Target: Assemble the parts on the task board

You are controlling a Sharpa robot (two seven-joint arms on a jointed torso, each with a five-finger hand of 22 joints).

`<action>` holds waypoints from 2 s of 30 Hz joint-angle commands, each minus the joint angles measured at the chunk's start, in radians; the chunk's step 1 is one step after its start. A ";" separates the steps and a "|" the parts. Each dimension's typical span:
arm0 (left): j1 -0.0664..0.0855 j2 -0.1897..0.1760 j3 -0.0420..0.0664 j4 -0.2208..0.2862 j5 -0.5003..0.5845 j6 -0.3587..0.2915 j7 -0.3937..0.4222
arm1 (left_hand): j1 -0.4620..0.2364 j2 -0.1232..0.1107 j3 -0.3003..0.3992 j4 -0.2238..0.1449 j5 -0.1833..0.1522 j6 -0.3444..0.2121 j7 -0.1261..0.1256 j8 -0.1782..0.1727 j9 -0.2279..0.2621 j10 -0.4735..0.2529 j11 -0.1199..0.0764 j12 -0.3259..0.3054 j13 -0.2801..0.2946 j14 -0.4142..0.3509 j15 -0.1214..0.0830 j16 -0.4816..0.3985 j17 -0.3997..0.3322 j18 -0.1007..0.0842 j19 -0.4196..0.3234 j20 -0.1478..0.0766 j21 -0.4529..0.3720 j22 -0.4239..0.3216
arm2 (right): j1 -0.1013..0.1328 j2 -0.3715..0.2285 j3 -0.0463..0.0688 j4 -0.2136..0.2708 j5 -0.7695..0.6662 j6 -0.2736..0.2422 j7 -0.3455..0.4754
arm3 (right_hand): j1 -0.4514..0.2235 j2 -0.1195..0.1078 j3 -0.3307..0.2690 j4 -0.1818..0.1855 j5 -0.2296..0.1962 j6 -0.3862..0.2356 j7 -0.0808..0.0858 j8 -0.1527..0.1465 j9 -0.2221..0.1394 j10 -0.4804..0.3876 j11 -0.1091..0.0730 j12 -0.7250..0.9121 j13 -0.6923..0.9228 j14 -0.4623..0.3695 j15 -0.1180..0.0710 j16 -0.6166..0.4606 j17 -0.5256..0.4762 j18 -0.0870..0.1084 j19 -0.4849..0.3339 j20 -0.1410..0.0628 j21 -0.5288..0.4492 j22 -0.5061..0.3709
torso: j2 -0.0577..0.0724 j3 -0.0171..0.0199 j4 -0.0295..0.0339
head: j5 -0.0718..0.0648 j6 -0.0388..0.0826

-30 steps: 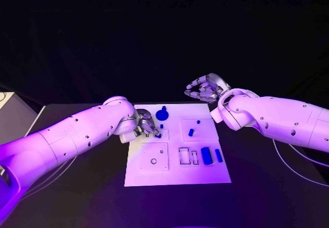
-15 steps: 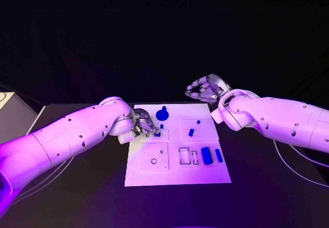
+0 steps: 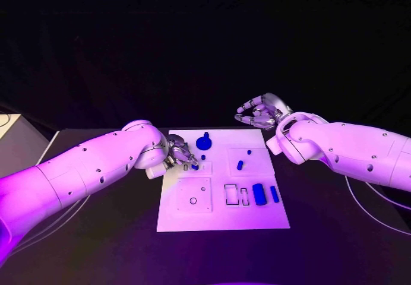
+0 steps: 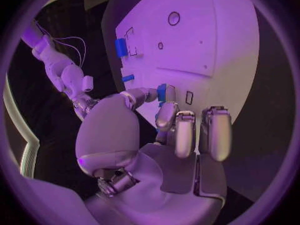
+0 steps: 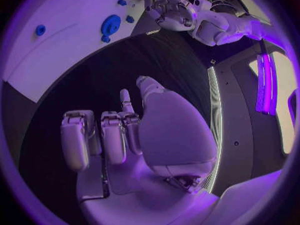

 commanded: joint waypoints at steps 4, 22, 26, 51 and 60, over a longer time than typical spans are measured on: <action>0.000 0.005 0.000 0.005 -0.096 -0.041 0.005 | -0.006 0.005 0.142 -0.150 0.002 0.054 -0.049 0.005 0.178 0.017 -0.005 0.012 0.015 0.106 -0.009 0.004 0.263 -0.018 0.010 -0.003 0.005 0.090 | -0.003 0.000 0.000 -0.002 -0.014 0.010 0.003 | -0.006 -0.005 0.009 0.000 -0.004 -0.009 -0.001 -0.008 0.001 0.099 0.004 0.003 0.256 0.092 0.003 0.000 0.208 0.002 0.076 0.003 -0.001 0.219 | 0.001 -0.0011 0.0000 | 0.004 0.001; -0.004 0.015 -0.011 0.026 -0.196 -0.101 0.004 | -0.006 0.006 0.142 -0.151 0.003 0.056 -0.051 0.006 0.180 0.018 -0.007 0.012 0.014 0.106 -0.011 0.004 0.263 -0.019 0.013 -0.004 0.007 0.094 | -0.005 -0.001 0.000 -0.002 -0.020 0.008 0.001 | -0.007 -0.007 0.010 0.000 -0.004 -0.010 -0.001 -0.008 0.002 0.099 0.004 0.003 0.256 0.091 0.003 -0.001 0.207 0.003 0.076 0.003 -0.002 0.218 | 0.003 -0.0018 -0.0007 | 0.006 -0.002; -0.006 0.013 -0.021 0.034 -0.199 -0.097 0.003 | -0.006 0.007 0.143 -0.152 0.003 0.057 -0.052 0.007 0.182 0.019 -0.008 0.012 0.014 0.106 -0.012 0.004 0.263 -0.019 0.013 -0.005 0.007 0.094 | -0.006 -0.001 0.000 -0.002 -0.021 0.008 0.001 | -0.007 -0.007 0.010 0.000 -0.004 -0.010 -0.001 -0.008 0.002 0.099 0.004 0.003 0.256 0.091 0.003 -0.001 0.207 0.003 0.076 0.003 -0.002 0.218 | 0.002 -0.0020 -0.0011 | 0.006 -0.004; -0.008 0.012 -0.031 0.042 -0.202 -0.094 0.001 | -0.004 0.010 0.150 -0.154 0.006 0.058 -0.053 0.008 0.185 0.017 -0.009 0.006 0.007 0.106 -0.013 0.004 0.263 -0.020 0.014 -0.007 0.007 0.095 | -0.006 -0.004 0.000 0.000 -0.023 0.008 0.001 | -0.007 -0.007 0.010 0.000 -0.004 -0.010 -0.001 -0.008 0.002 0.099 0.004 0.003 0.256 0.091 0.003 -0.001 0.207 0.003 0.076 0.003 -0.002 0.218 | 0.003 -0.0019 -0.0011 | 0.007 -0.007; -0.008 0.014 -0.031 0.040 -0.198 -0.074 -0.001 | -0.004 0.010 0.151 -0.155 0.006 0.058 -0.053 0.008 0.186 0.017 -0.010 0.006 0.006 0.106 -0.014 0.004 0.263 -0.020 0.014 -0.008 0.007 0.095 | -0.007 -0.005 0.000 0.000 -0.023 0.007 0.000 | -0.007 -0.007 0.010 0.000 -0.004 -0.010 -0.001 -0.008 0.002 0.099 0.004 0.003 0.256 0.091 0.003 -0.001 0.207 0.003 0.076 0.003 -0.002 0.218 | 0.003 -0.0019 -0.0013 | 0.007 -0.007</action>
